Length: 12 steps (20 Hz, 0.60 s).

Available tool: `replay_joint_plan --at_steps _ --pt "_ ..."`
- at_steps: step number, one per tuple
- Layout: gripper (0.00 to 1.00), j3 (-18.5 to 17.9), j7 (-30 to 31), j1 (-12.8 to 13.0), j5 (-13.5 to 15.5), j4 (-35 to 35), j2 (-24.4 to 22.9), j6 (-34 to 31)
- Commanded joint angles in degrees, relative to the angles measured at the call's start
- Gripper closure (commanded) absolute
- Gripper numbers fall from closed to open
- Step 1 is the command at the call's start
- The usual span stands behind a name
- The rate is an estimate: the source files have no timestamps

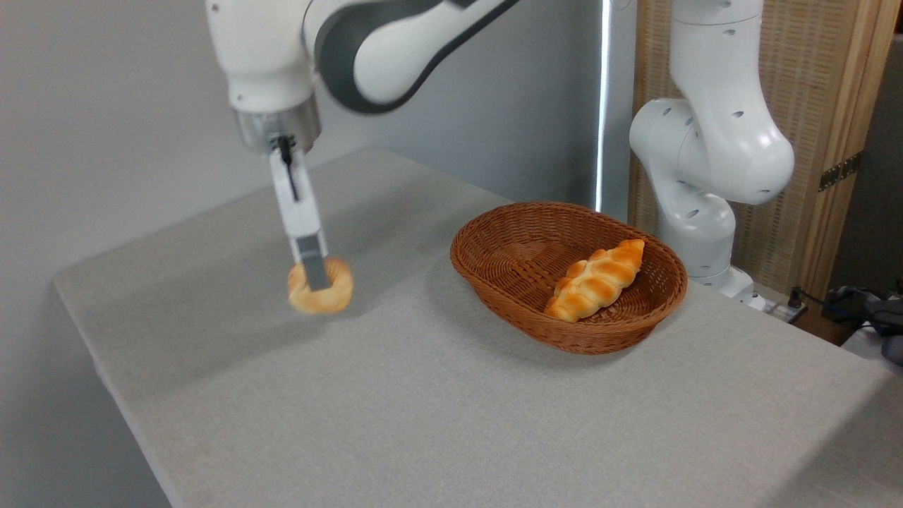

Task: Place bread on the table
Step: 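Lift the bun out of the basket and carry it beside the basket, then lower the bun onto the table and open the gripper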

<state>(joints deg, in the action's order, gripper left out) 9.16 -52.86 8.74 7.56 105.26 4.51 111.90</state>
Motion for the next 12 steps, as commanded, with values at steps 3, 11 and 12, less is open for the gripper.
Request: replay_joint_plan --at_steps 3,11,12 --pt "0.13 -0.20 -0.23 1.19 -1.57 -1.46 3.57 3.15" --pt "0.00 -1.16 -0.58 1.19 -7.64 -2.60 2.87 3.93" --pt "0.00 -1.25 -0.23 1.02 -7.56 -3.12 2.78 3.94"
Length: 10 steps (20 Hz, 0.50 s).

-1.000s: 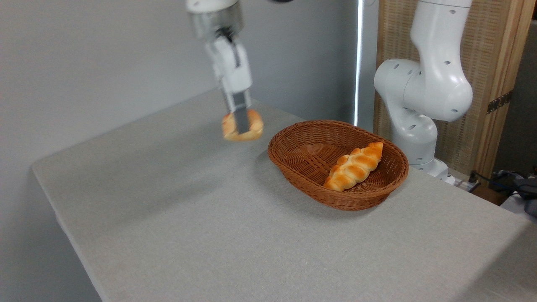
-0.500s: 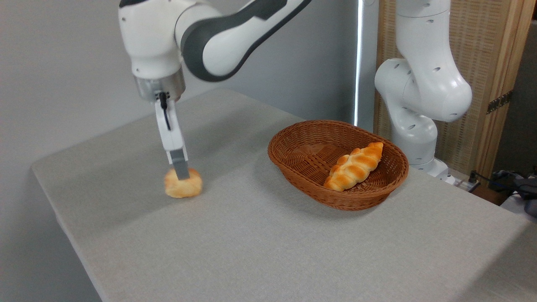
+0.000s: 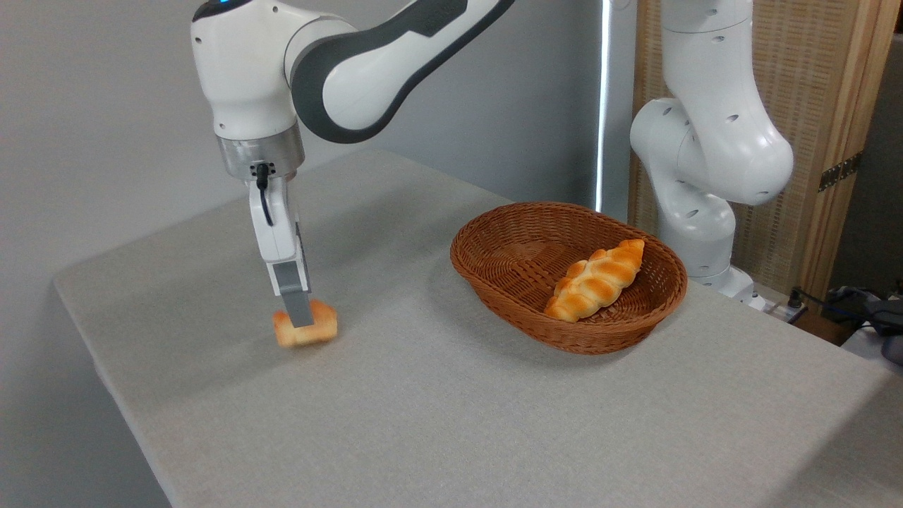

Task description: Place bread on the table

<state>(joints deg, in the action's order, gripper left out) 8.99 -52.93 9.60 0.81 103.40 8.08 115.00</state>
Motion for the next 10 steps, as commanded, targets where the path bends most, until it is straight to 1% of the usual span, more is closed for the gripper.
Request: replay_joint_plan --at_steps 1,2,4,6,8,10 --pt "0.00 -1.08 0.01 -0.01 -0.81 -1.62 -1.13 0.76" --pt "0.00 -1.17 0.10 -0.10 -0.81 -1.71 -1.66 0.75" --pt "0.00 -2.92 0.98 -0.10 -0.55 -1.80 -2.80 0.49" --pt "0.00 -3.54 4.39 -0.10 -0.20 -1.89 -4.90 -0.82" --pt "0.00 -4.42 10.53 -0.10 -0.20 -2.41 -6.84 -4.50" --pt "0.00 -4.51 15.90 -0.45 -0.20 -6.17 -7.20 -11.69"
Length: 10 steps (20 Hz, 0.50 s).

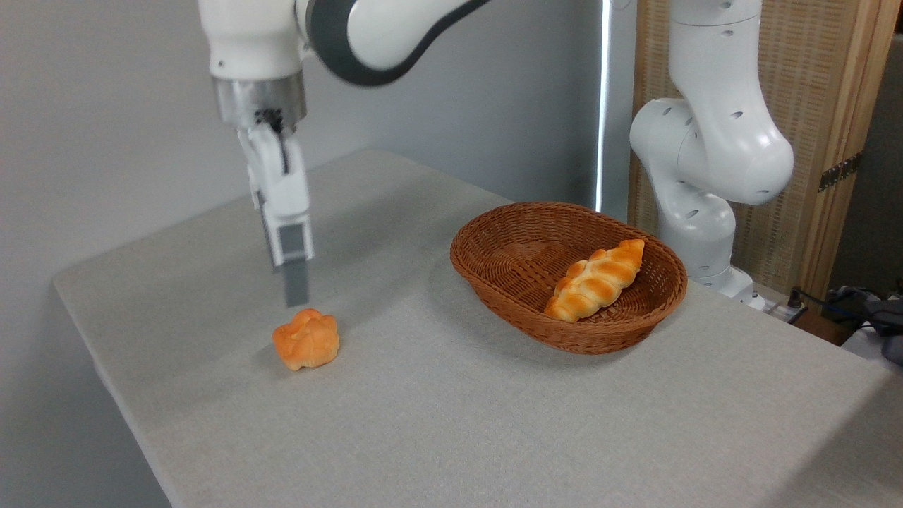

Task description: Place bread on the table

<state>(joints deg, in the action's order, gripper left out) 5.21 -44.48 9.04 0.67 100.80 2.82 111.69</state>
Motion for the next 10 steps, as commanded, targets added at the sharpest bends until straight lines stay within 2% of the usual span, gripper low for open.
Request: replay_joint_plan --at_steps 1,3,5,7,10 --pt "0.00 -0.55 8.69 -1.20 0.04 -6.21 -1.94 -12.33" --pt "0.00 -0.55 8.62 -3.49 0.21 -8.69 -2.03 -17.54" --pt "0.00 -0.90 8.62 -5.42 0.82 -10.79 -2.12 -20.01" --pt "0.00 -3.78 8.27 -6.84 3.28 -12.73 -2.12 -21.51" --pt "0.00 -8.45 7.74 -6.84 4.96 -13.79 -2.30 -21.60"
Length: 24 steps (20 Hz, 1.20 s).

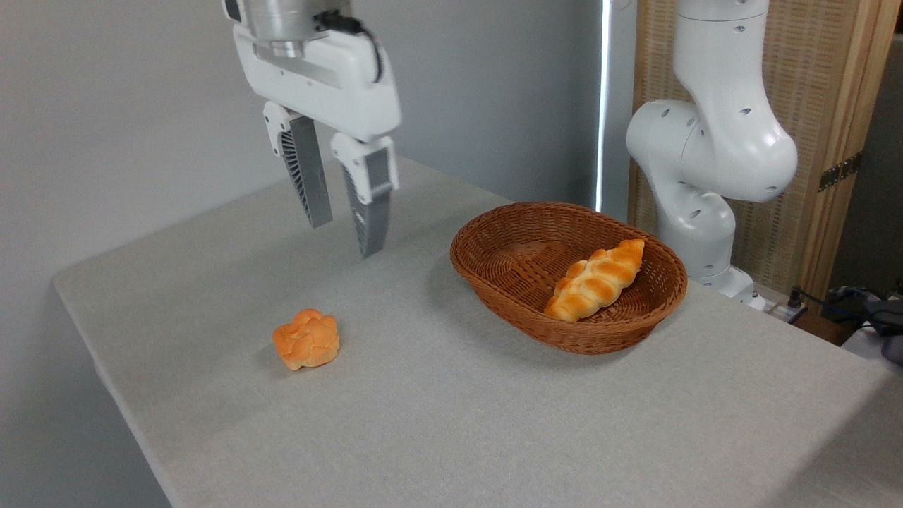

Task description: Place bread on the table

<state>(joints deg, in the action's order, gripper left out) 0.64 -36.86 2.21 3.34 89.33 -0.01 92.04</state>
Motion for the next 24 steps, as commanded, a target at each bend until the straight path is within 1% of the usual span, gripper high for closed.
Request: replay_joint_plan --at_steps 1,5,10,12,13,14,18,24 --pt "0.00 -4.32 -0.84 -0.02 2.20 -2.32 0.54 -1.87" --pt "0.00 -3.63 -1.20 0.07 2.20 -2.32 0.36 -1.87" --pt "0.00 -1.17 -1.29 -0.10 2.38 -2.23 0.10 -2.39" --pt "0.00 1.46 -1.29 -0.02 1.15 -2.23 0.27 -4.58" --pt "0.00 1.99 -1.37 -0.02 0.10 -2.14 0.36 -5.55" --pt "0.00 2.17 -1.37 -0.02 -0.95 -2.14 0.45 -5.65" --pt "0.00 2.88 -1.46 0.34 -2.63 -1.88 0.54 -5.65" --pt "0.00 2.61 -1.55 0.34 -2.72 -1.97 0.54 -5.65"
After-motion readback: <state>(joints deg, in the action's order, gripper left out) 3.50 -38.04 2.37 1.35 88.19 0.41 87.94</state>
